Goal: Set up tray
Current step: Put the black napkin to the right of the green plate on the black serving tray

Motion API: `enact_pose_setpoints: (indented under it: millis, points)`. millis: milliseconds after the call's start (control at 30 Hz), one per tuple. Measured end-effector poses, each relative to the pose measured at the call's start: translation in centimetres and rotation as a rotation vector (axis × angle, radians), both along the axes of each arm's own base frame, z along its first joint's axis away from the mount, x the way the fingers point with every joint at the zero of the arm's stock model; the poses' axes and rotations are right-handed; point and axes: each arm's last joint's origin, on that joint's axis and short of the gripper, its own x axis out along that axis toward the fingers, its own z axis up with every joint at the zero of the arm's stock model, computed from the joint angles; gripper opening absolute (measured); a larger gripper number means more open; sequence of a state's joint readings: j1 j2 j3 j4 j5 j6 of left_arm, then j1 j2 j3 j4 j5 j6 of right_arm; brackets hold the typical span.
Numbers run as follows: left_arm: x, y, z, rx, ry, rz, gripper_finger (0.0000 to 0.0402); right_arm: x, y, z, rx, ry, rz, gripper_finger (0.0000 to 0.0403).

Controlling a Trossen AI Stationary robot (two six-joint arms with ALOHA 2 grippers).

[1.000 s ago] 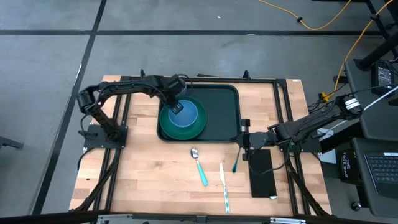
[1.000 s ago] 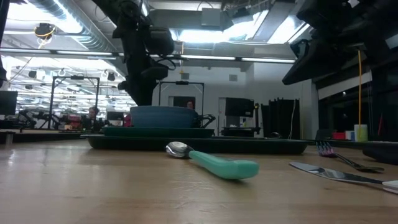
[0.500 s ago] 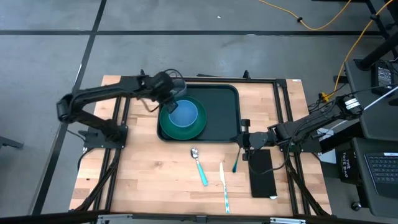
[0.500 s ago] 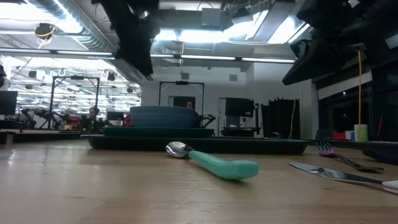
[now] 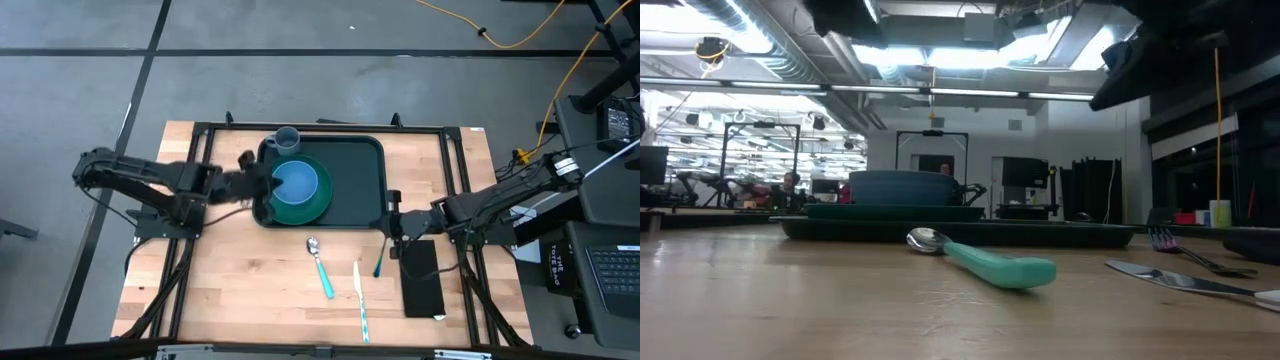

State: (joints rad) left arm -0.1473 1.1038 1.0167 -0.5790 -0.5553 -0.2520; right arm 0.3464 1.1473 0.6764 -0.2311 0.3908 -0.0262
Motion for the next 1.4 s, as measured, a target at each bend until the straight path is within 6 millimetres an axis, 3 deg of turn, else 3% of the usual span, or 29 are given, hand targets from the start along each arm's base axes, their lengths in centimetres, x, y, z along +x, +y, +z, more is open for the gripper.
enact_pose_setpoints:
  millis: [333, 600, 733, 867, 1167, 1400]
  points:
    - [0.4, -6.5, -4.0, 0.018, -0.26, -0.185, 0.0001, -1.7, 3.5, 1.4, 0.085, 0.035, -0.027, 0.001]
    - [0.1, -9.9, -6.2, 0.056, -0.36, -0.31, 0.0001, -3.0, 6.3, 1.0, 0.172, 0.027, -0.027, 0.001]
    - [0.2, -10.5, -6.7, 0.071, -0.361, -0.294, 0.0003, -3.1, 6.9, 0.5, 0.194, 0.057, -0.049, 0.0009]
    - [0.4, -10.5, -6.8, 0.074, -0.365, -0.284, 0.0005, -2.7, 7.4, 1.3, 0.178, 0.129, -0.1, 0.0004]
    - [0.4, -10.5, -6.8, 0.077, -0.366, -0.284, 0.0006, 0.0, 9.8, 3.8, 0.123, 0.344, -0.256, 0.0003]
    - [0.5, -10.5, -6.4, 0.152, -0.373, -0.297, 0.0006, 2.8, 12.8, 3.9, 0.095, 0.497, -0.344, 0.0004]
